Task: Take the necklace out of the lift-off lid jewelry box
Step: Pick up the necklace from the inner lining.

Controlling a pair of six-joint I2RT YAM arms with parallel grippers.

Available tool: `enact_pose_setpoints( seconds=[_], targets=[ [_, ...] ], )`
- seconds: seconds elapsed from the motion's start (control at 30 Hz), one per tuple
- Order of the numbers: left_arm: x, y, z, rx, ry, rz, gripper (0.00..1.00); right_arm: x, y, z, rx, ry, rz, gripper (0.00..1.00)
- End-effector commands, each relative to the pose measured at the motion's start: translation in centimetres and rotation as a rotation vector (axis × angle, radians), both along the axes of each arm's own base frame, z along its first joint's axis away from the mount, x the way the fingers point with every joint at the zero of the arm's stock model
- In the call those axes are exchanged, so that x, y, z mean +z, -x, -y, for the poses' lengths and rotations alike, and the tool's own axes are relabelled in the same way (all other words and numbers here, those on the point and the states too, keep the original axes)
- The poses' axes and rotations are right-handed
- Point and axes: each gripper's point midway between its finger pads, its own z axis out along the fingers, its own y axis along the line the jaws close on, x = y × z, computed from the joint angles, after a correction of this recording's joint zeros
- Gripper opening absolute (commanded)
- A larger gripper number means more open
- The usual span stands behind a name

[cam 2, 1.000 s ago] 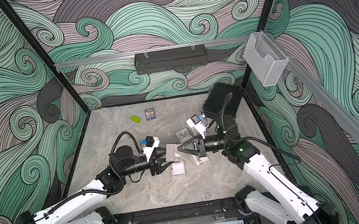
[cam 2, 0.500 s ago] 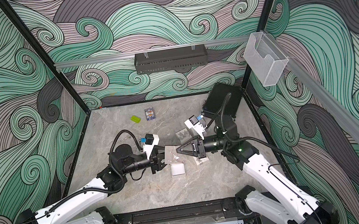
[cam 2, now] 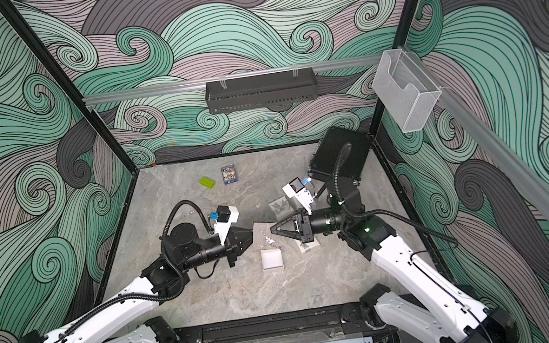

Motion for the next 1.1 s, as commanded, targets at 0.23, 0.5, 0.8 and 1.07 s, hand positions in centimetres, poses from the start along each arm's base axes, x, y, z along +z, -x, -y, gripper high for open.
enact_pose_setpoints(
  seconds=[0.23, 0.5, 0.8, 1.07],
  targets=[
    [0.0, -0.8, -3.3, 0.16, -0.099, 0.07, 0.0, -3.0, -1.9, 1.3, -0.135, 0.166, 0.032, 0.03],
    [-0.1, -1.2, -4.0, 0.2, -0.125, 0.077, 0.0, -5.9, -3.1, 2.0, -0.189, 0.278, 0.006, 0.02],
    [0.3, -1.5, -4.3, 0.218, -0.14, 0.093, 0.0, -8.6, -4.1, 2.5, -0.222, 0.362, -0.018, 0.02],
    [-0.2, -2.5, -4.3, 0.256, -0.176, 0.088, 0.0, -10.8, -4.9, 3.4, -0.265, 0.456, -0.04, 0.02]
  ],
)
